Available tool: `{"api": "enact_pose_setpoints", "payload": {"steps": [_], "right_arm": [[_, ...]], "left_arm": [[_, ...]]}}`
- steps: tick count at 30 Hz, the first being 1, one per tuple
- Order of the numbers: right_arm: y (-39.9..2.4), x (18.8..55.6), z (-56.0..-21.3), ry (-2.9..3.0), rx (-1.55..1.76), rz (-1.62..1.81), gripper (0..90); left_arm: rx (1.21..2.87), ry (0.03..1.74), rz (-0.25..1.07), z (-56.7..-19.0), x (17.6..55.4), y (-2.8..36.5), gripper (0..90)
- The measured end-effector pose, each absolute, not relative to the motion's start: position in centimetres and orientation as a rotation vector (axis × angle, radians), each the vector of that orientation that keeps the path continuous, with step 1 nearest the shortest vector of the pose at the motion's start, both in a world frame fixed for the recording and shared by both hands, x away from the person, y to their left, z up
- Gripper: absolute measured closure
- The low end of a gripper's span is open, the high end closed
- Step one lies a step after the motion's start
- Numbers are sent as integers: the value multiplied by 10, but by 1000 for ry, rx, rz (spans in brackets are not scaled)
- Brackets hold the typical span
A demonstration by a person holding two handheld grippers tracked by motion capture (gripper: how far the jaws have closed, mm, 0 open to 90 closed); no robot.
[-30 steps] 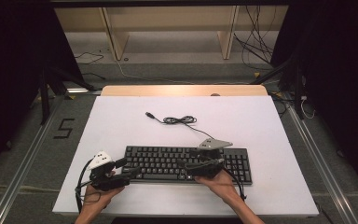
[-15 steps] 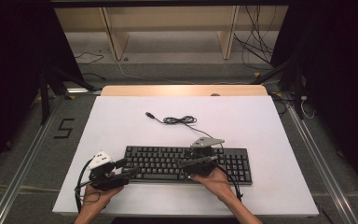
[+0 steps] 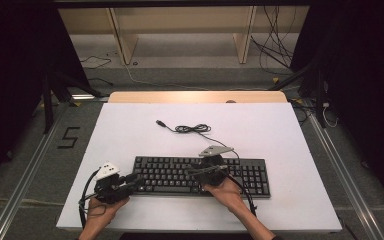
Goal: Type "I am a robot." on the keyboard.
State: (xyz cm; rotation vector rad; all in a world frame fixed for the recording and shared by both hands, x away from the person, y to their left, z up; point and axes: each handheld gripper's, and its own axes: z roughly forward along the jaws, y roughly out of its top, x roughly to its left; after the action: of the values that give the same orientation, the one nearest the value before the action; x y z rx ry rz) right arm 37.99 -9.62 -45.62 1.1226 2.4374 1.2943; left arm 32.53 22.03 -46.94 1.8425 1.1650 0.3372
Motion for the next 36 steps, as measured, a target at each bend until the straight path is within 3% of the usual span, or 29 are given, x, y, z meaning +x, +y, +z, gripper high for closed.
{"api": "enact_pose_setpoints", "payload": {"steps": [9, 36], "right_arm": [[-86, 386, -460, 2461, 1130, 1258, 900], [-76, 394, -472, 2487, 1158, 1183, 900]], "left_arm": [[1894, 1194, 352, -475, 331, 222, 887], [1935, 1230, 333, -482, 340, 225, 889]]}}
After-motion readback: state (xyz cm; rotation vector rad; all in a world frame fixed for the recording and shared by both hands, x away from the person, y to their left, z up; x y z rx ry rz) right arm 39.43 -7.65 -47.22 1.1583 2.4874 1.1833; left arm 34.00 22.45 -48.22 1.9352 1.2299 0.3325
